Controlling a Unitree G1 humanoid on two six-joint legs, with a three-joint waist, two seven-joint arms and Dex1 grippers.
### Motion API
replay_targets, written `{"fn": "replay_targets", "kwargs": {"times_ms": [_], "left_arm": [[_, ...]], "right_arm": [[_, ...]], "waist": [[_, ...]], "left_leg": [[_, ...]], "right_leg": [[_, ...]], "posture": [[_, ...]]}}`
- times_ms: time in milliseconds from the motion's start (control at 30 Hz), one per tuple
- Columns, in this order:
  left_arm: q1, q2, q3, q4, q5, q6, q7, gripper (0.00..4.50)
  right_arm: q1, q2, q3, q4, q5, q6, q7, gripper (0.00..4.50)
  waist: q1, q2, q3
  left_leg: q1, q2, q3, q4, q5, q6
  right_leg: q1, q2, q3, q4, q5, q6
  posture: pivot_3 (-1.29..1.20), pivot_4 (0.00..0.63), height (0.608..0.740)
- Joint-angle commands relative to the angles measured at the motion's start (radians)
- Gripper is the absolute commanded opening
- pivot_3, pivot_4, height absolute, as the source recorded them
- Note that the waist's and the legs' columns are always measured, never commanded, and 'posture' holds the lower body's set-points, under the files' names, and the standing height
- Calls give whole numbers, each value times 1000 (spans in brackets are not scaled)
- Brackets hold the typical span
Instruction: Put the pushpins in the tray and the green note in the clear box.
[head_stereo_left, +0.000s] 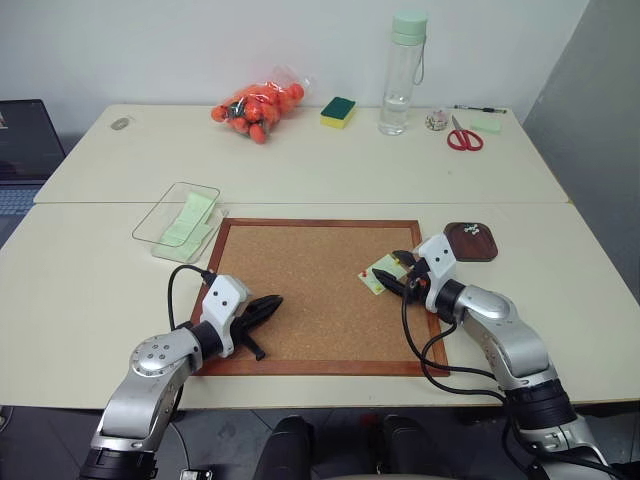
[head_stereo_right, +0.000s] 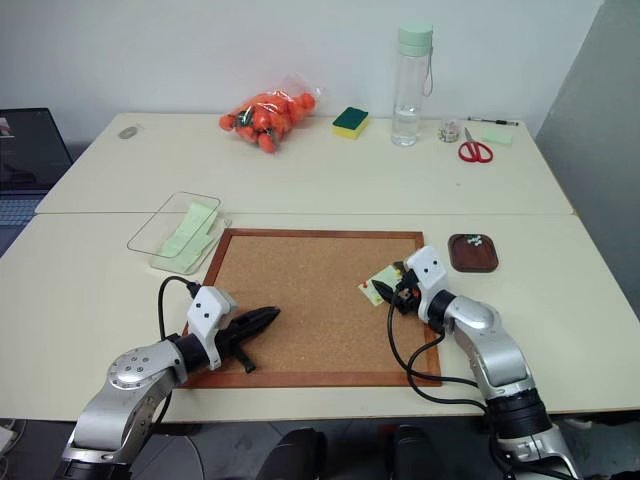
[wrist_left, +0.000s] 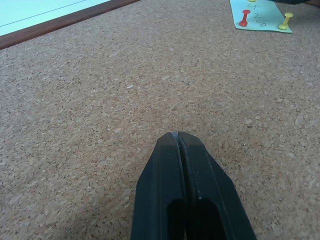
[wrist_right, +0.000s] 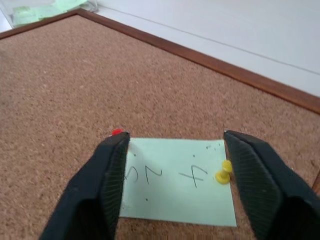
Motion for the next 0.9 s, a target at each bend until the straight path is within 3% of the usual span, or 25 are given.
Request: {"fn": "replay_targets", "kwargs": {"times_ms": [33, 333, 433, 533, 633, 900], "left_arm": [[26, -5, -39, 7, 11, 14, -11, 0], [35, -9, -40, -1, 13, 12, -10, 0], [39, -9, -40, -4, 14, 12, -8, 0], [45, -7, -37, -6, 13, 11, -8, 0], [53, -8, -38, -10, 13, 12, -6, 0], [51, -11, -45, -14, 14, 17, -6, 0]], "right_arm": [[-14, 3, -27, -5, -12, -35, -15, 2182], [-13, 1, -38, 21, -30, -68, -23, 420], [-7, -5, -40, -19, -27, -105, 0, 23], [21, -7, -49, -118, 31, -71, 33, 23], [43, -2, -49, -173, 45, -54, 28, 426], [2, -16, -26, -80, -58, 24, -62, 1988]], "waist": [[0, 0, 0], [0, 0, 0], [0, 0, 0], [0, 0, 0], [0, 0, 0], [0, 0, 0]], "left_leg": [[0, 0, 0, 0, 0, 0], [0, 0, 0, 0, 0, 0], [0, 0, 0, 0, 0, 0], [0, 0, 0, 0, 0, 0], [0, 0, 0, -1, 0, 0], [0, 0, 0, -1, 0, 0]], "right_leg": [[0, 0, 0, 0, 0, 0], [0, 0, 0, 0, 0, 0], [0, 0, 0, 0, 0, 0], [0, 0, 0, 0, 0, 0], [0, 0, 0, 0, 0, 0], [0, 0, 0, 0, 0, 0]], "posture": [[0, 150, 740], [0, 150, 740], [0, 150, 740], [0, 150, 740], [0, 150, 740], [0, 150, 740]]}}
